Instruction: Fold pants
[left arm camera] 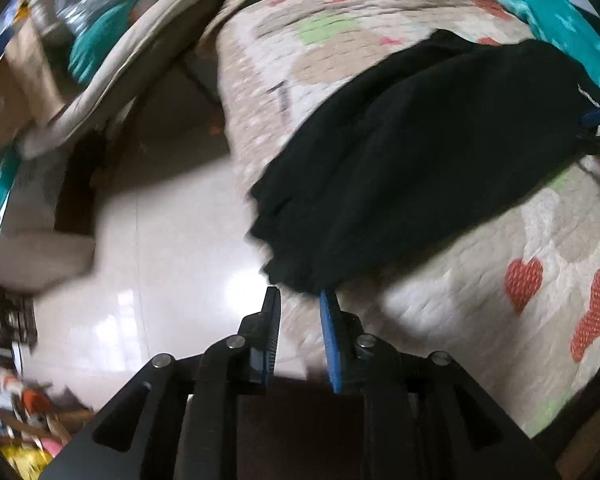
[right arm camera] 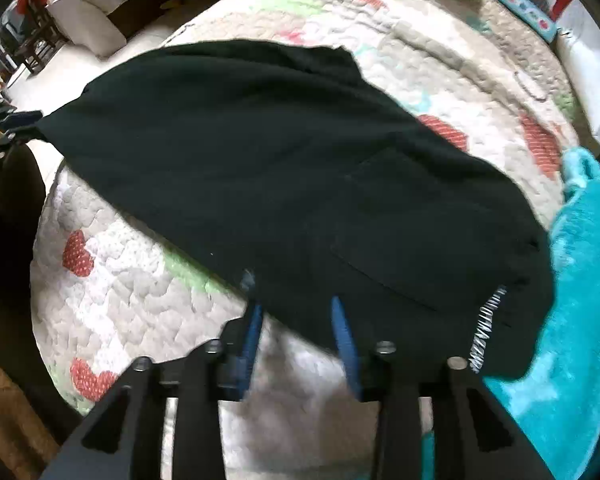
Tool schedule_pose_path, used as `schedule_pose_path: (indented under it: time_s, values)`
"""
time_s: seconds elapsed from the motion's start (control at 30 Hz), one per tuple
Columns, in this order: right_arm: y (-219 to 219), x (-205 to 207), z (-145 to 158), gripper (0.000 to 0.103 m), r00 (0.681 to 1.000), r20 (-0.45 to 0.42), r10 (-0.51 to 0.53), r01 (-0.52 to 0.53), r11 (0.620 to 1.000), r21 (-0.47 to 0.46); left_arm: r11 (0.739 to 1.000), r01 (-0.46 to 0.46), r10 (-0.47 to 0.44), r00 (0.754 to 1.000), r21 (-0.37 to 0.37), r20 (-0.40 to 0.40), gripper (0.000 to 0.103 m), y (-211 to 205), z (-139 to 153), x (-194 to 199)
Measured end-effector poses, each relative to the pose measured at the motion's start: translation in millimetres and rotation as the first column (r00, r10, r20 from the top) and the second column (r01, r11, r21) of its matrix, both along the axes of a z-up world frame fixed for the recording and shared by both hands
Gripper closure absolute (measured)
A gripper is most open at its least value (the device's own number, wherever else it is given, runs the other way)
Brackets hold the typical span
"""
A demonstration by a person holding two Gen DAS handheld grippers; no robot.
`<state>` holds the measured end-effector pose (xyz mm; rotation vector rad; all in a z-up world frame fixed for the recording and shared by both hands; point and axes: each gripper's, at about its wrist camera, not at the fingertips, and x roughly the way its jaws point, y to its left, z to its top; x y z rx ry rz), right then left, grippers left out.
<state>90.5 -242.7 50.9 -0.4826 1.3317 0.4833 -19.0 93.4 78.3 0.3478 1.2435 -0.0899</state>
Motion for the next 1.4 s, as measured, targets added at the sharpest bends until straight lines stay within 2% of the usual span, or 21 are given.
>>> schedule_pose_path:
  time_s: [0.1,0.17,0.2,0.27,0.3,0.37,0.4,0.57,0.63,0.73,0.8,0.87,0.9,0.93,0.97,1.0,1.1,1.23,1.33,1.37,1.4]
  values:
    - [-3,-7,27,0.05,0.998,0.068,-0.003,0.002,1.0,0.013,0.994,-0.106,0.106,0.994,0.006,0.003,0.082,32,7,-3]
    - [-1,-5,42,0.048,0.994,0.107,-0.008,0.005,1.0,0.025,0.982,-0.182,0.182,0.983,-0.042,0.008,0.082,47,13,3]
    - [3,-2,46,0.047,0.993,0.118,-0.013,0.009,0.999,0.035,0.971,-0.22,0.222,0.975,-0.093,0.009,0.082,53,18,8]
    - [13,8,51,0.048,0.991,0.127,-0.032,0.023,0.997,0.071,0.94,-0.285,0.289,0.957,-0.187,-0.006,0.077,58,23,19]
    - [19,14,51,0.048,0.991,0.129,-0.04,0.028,0.996,0.087,0.913,-0.32,0.325,0.945,-0.255,-0.022,0.074,57,24,27]
    - [33,28,48,0.048,0.99,0.126,-0.061,0.045,0.991,0.126,0.87,-0.364,0.368,0.928,-0.333,-0.051,0.063,53,20,39]
    - [38,33,47,0.048,0.989,0.127,-0.069,0.051,0.989,0.141,0.853,-0.382,0.385,0.921,-0.356,-0.065,0.063,49,14,46]
    - [55,75,38,0.048,0.975,0.192,-0.112,0.079,0.981,0.175,0.813,-0.443,0.42,0.896,-0.378,-0.145,0.063,25,-21,75]
    - [59,93,31,0.048,0.97,0.215,-0.114,0.079,0.983,0.164,0.807,-0.462,0.431,0.887,-0.367,-0.169,0.063,20,-37,83]
    - [71,118,15,0.046,0.973,0.223,-0.064,0.035,0.991,0.131,0.807,-0.472,0.438,0.881,-0.355,-0.177,0.063,18,-49,89]
    - [83,133,0,0.037,0.973,0.23,-0.01,-0.011,0.996,0.09,0.803,-0.47,0.439,0.882,-0.367,-0.17,0.063,19,-50,89]
    - [90,145,-15,0.034,0.976,0.219,0.015,-0.031,0.997,0.072,0.798,-0.467,0.437,0.884,-0.382,-0.167,0.063,21,-49,90]
    - [92,150,-22,0.036,0.98,0.2,0.019,-0.034,0.997,0.073,0.793,-0.467,0.437,0.883,-0.392,-0.169,0.063,23,-49,91]
    - [94,157,-30,0.045,0.988,0.157,0.016,-0.03,0.996,0.09,0.785,-0.471,0.44,0.881,-0.403,-0.174,0.063,26,-50,91]
    - [94,160,-33,0.076,0.993,0.118,0.013,-0.027,0.992,0.119,0.777,-0.475,0.443,0.879,-0.412,-0.178,0.063,28,-50,92]
    - [95,162,-34,0.085,0.997,0.078,0.012,-0.024,0.987,0.156,0.77,-0.48,0.447,0.876,-0.421,-0.181,0.063,30,-51,93]
    - [96,166,-27,0.092,0.996,0.094,0.001,-0.017,0.985,0.17,0.761,-0.486,0.455,0.872,-0.43,-0.18,0.063,31,-51,98]
    - [86,187,-14,0.093,0.988,0.132,-0.08,0.054,0.981,0.188,0.785,-0.465,0.439,0.884,-0.41,-0.161,0.063,23,-50,109]
    - [93,203,-16,0.096,0.981,0.167,-0.095,0.074,0.989,0.127,0.814,-0.45,0.431,0.892,-0.369,-0.136,0.063,16,-50,115]
    - [94,207,-19,0.103,0.98,0.171,-0.102,0.083,0.99,0.112,0.817,-0.447,0.43,0.893,-0.363,-0.133,0.063,16,-49,115]
    - [95,212,-21,0.103,0.974,0.192,-0.116,0.102,0.991,0.082,0.816,-0.448,0.429,0.893,-0.365,-0.137,0.063,17,-48,115]
